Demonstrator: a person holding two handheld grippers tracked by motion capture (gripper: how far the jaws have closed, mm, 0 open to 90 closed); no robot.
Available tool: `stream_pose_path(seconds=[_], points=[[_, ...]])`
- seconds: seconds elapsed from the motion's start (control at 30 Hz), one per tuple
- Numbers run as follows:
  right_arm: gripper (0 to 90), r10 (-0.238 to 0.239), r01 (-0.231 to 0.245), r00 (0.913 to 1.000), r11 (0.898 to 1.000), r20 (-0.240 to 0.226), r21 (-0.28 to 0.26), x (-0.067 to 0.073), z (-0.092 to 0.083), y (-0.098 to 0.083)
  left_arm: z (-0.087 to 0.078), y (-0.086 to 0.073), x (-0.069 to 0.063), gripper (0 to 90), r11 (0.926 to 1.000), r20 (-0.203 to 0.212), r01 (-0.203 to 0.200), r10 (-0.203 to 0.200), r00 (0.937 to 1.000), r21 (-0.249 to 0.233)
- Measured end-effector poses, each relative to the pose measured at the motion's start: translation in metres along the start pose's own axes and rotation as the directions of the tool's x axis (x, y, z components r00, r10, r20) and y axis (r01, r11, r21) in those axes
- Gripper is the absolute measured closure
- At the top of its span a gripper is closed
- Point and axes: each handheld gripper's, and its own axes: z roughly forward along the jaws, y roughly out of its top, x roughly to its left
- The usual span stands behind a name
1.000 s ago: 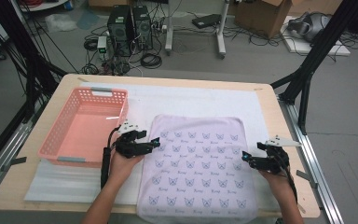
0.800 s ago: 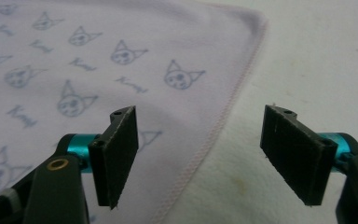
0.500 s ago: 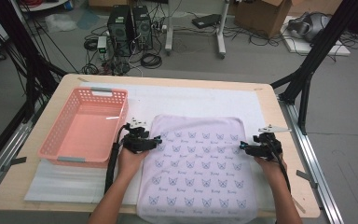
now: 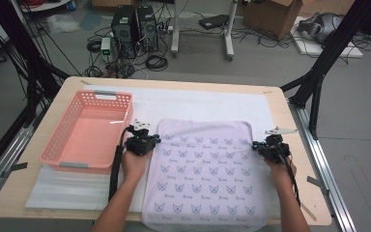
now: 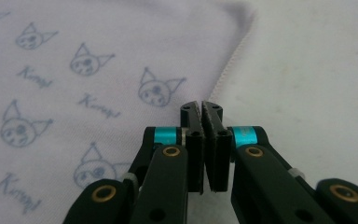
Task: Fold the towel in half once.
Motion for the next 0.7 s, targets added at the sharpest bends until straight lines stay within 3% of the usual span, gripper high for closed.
stream_pose_path(seconds=[0.17, 0.27, 0.4, 0.53, 0.7], points=[[88.5, 0.044, -0.044, 0.9989, 0.998, 0.013, -0.046, -0.009, -0.003, 0.009, -0.002, 0.015, -0.004, 87.1, 0.9991, -0.003, 0.005, -0.005, 1.0000, -0.042], [88.4, 0.065, -0.065, 0.9979, 0.996, -0.006, -0.066, -0.012, -0.009, 0.012, -0.003, 0.015, -0.002, 87.0, 0.9995, 0.002, 0.005, -0.005, 1.0000, -0.032], [88.4, 0.058, -0.061, 0.9976, 0.994, -0.039, -0.095, -0.010, -0.021, 0.009, -0.013, 0.014, -0.002, 86.9, 0.9986, 0.032, 0.010, -0.008, 0.9995, -0.052], [88.3, 0.054, -0.062, 0.9959, 0.991, -0.074, -0.118, -0.008, -0.034, 0.002, -0.026, 0.012, -0.005, 86.9, 0.9982, 0.056, -0.029, 0.032, 0.9979, -0.052], [88.3, 0.037, -0.051, 0.9943, 0.988, -0.100, -0.148, -0.003, -0.049, -0.006, -0.041, 0.008, -0.010, 86.9, 0.9968, 0.082, -0.041, 0.047, 0.9955, -0.068]])
